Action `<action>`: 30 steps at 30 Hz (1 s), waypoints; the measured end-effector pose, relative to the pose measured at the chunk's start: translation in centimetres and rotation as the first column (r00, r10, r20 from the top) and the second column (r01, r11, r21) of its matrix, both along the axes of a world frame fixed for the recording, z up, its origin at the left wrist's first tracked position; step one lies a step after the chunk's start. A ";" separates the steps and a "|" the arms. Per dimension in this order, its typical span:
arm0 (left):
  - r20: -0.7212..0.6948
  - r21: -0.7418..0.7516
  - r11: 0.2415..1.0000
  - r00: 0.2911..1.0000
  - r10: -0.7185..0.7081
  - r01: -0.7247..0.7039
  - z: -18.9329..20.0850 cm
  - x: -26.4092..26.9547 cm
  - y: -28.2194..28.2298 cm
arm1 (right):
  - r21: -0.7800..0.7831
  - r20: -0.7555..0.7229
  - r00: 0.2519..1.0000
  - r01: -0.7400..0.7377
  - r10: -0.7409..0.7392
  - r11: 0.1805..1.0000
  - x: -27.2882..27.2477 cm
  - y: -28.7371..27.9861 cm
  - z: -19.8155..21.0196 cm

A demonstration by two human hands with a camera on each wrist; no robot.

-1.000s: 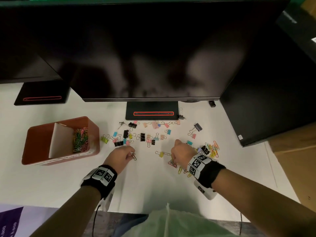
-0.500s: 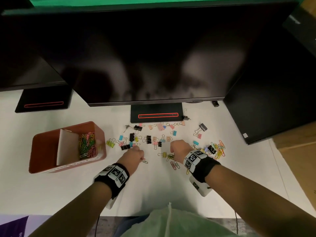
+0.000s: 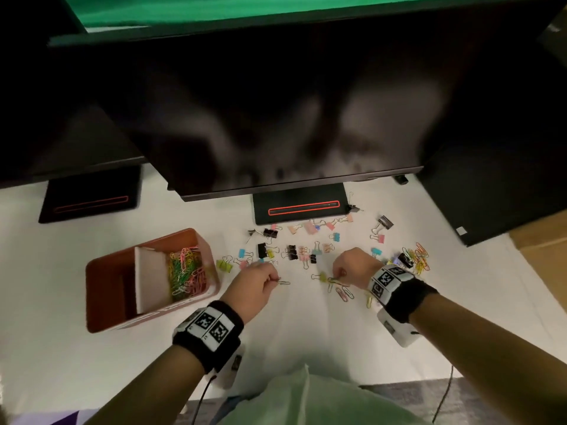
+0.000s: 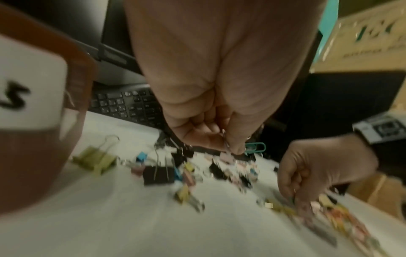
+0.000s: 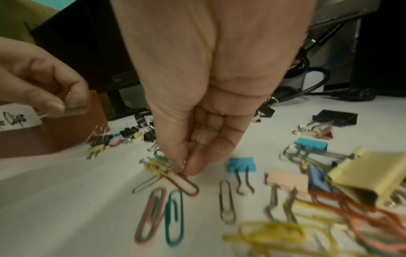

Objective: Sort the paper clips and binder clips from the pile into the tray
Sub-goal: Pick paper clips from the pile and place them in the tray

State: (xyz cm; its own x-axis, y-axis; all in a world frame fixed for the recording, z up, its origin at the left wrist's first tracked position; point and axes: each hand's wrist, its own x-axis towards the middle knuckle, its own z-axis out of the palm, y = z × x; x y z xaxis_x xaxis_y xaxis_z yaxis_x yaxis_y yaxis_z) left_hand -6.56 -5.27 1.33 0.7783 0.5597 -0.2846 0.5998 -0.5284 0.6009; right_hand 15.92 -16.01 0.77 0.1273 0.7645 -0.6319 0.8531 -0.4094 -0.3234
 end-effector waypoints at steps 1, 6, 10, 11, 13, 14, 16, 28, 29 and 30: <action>0.041 0.007 1.000 0.999 0.025 -0.025 0.8 -0.6 0.7 | 0.025 0.000 1.000 0.004 -0.004 1.000 -0.2 0.2 0.7; 0.122 0.054 0.975 0.970 0.210 -0.218 4.2 -5.3 4.8 | 0.231 -0.024 0.998 -0.048 0.054 0.972 -3.9 4.0 5.2; 0.077 0.029 0.903 0.902 0.426 -0.429 4.6 -9.8 7.8 | 0.404 -0.120 0.983 -0.078 0.138 0.911 -10.5 9.9 7.4; 0.063 0.027 0.880 0.880 0.471 -0.473 4.5 -10.7 8.3 | 0.422 -0.164 0.975 -0.067 0.149 0.904 -12.4 11.4 7.4; 0.016 0.028 0.851 0.852 0.524 -0.524 4.0 -11.7 9.0 | 0.440 -0.189 0.968 -0.067 0.165 0.895 -15.9 14.1 6.9; -0.011 0.016 0.849 0.849 0.529 -0.529 3.8 -11.9 9.2 | 0.439 -0.187 0.968 -0.072 0.170 0.896 -17.3 15.1 6.4; -0.046 -0.024 0.859 0.859 0.510 -0.511 3.4 -12.4 9.3 | 0.407 -0.180 0.970 -0.075 0.161 0.910 -19.1 16.5 5.6; 0.235 0.029 0.980 0.954 0.184 -0.196 4.3 -5.8 3.9 | 0.555 -0.400 0.913 0.167 0.085 0.815 -9.7 7.3 4.1; 0.232 0.027 0.988 0.962 0.142 -0.152 4.0 -4.6 3.0 | 0.544 -0.424 0.905 0.214 0.045 0.812 -8.4 6.3 3.9; 0.229 0.013 0.993 0.967 0.108 -0.114 3.7 -3.4 2.1 | 0.524 -0.446 0.895 0.262 -0.001 0.810 -7.2 5.3 3.8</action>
